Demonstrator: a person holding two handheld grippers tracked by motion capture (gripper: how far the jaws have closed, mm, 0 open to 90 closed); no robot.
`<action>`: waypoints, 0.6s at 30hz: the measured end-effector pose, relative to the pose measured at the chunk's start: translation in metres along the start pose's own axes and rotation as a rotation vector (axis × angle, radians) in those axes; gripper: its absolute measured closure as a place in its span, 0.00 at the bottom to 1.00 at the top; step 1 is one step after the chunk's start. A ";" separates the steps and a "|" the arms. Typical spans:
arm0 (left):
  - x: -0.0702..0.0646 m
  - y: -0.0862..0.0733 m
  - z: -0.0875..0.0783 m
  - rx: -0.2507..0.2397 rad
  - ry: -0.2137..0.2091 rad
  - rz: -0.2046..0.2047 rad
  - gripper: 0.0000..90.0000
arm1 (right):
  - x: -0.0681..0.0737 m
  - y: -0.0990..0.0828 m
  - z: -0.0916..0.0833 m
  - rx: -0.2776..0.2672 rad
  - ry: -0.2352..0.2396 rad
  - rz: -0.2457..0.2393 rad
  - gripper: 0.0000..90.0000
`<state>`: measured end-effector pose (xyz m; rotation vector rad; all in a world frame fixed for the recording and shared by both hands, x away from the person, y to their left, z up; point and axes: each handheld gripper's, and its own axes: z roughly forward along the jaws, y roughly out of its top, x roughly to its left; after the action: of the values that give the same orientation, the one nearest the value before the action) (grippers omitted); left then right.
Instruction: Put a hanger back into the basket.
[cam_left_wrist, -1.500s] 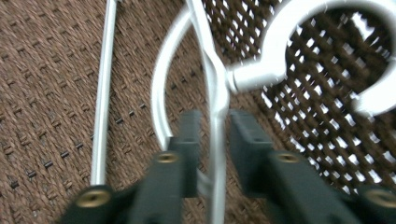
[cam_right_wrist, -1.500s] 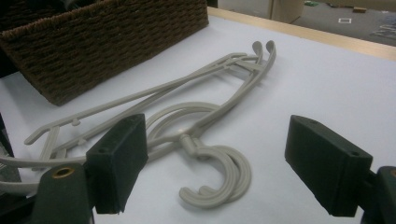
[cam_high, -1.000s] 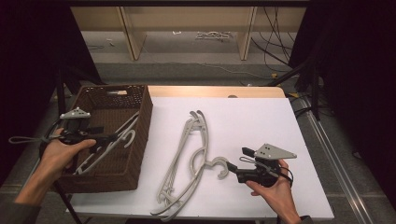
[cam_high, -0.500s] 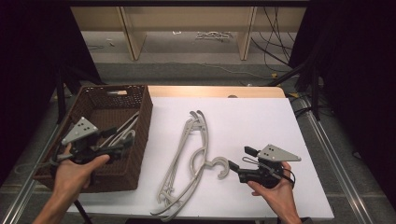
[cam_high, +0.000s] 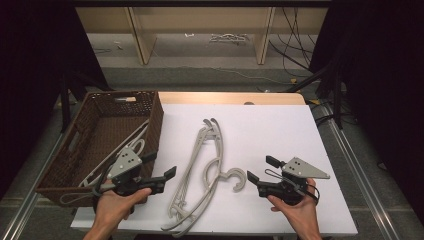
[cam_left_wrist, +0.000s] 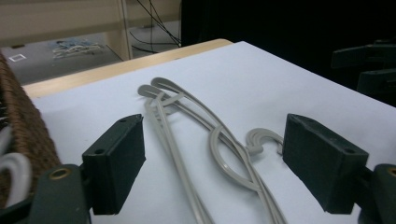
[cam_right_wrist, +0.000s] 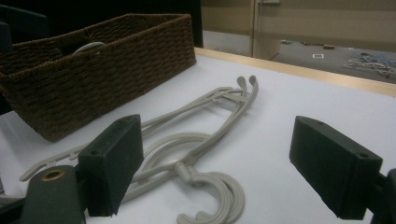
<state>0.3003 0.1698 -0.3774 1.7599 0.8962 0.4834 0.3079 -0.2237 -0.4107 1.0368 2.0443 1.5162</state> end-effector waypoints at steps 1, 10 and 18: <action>0.000 0.000 0.000 0.000 0.000 0.000 0.23 | 0.000 0.000 0.000 0.000 0.000 0.000 0.20; -0.010 -0.017 0.022 -0.004 -0.025 -0.005 0.22 | 0.001 -0.002 -0.001 -0.027 -0.005 -0.024 0.19; -0.019 -0.026 0.037 0.026 -0.036 -0.001 0.20 | 0.001 -0.006 0.001 -0.029 0.006 -0.022 0.19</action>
<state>0.3047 0.1367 -0.4135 1.7868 0.8814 0.4400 0.3061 -0.2236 -0.4160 0.9967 2.0252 1.5350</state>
